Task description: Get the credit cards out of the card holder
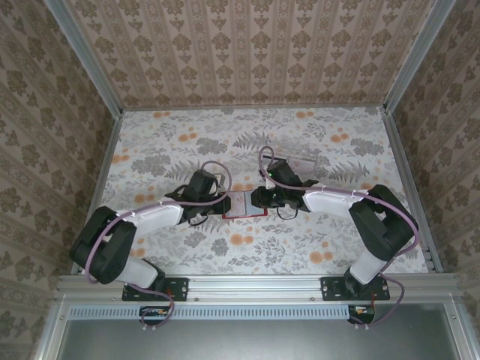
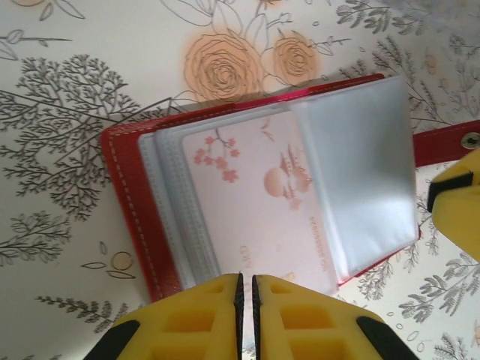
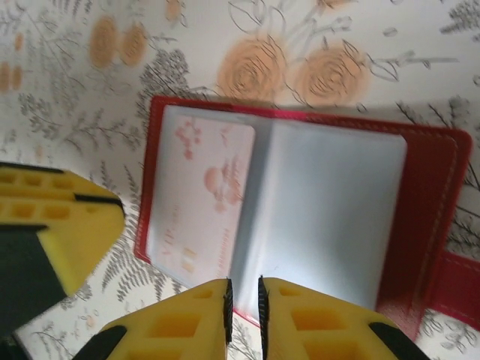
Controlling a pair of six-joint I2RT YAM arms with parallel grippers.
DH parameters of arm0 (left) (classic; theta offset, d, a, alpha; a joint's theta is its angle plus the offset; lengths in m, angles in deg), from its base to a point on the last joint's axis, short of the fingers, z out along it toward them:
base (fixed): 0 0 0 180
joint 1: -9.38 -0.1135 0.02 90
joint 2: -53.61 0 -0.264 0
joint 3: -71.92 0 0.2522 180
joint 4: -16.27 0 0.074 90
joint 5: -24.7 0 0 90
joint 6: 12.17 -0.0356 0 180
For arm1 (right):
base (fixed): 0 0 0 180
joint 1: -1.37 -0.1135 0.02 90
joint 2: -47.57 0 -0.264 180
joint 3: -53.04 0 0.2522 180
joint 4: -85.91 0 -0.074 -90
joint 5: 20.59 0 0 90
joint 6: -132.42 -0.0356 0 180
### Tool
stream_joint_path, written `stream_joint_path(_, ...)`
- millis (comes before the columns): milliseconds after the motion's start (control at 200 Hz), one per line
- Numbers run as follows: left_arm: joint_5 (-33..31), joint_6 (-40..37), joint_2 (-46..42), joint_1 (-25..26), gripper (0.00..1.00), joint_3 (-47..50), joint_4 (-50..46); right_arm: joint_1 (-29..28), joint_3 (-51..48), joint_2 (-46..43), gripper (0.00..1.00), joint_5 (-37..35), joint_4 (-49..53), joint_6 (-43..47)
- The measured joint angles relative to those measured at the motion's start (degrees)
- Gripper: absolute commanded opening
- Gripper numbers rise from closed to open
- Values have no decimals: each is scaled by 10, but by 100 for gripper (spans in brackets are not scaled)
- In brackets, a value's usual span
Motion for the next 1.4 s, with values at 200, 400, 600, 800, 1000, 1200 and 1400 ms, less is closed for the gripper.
stream_joint_path(200,-1,12,19,3,10,0,0,0,30,42,20,26,-4,-10)
stream_joint_path(400,-5,22,47,3,10,1,9,0,47,77,20,48,-2,-12)
stream_joint_path(600,-7,29,50,3,9,7,26,0,51,91,19,61,-2,-20)
stream_joint_path(800,-7,32,52,3,9,9,36,0,54,108,19,71,-2,-26)
stream_joint_path(1000,-11,32,52,7,9,9,37,1,57,118,12,82,-4,-31)
stream_joint_path(1200,-14,32,52,7,7,9,37,4,57,118,0,86,-11,-44)
stream_joint_path(1400,-18,32,52,7,2,9,37,12,56,118,0,89,-18,-44)
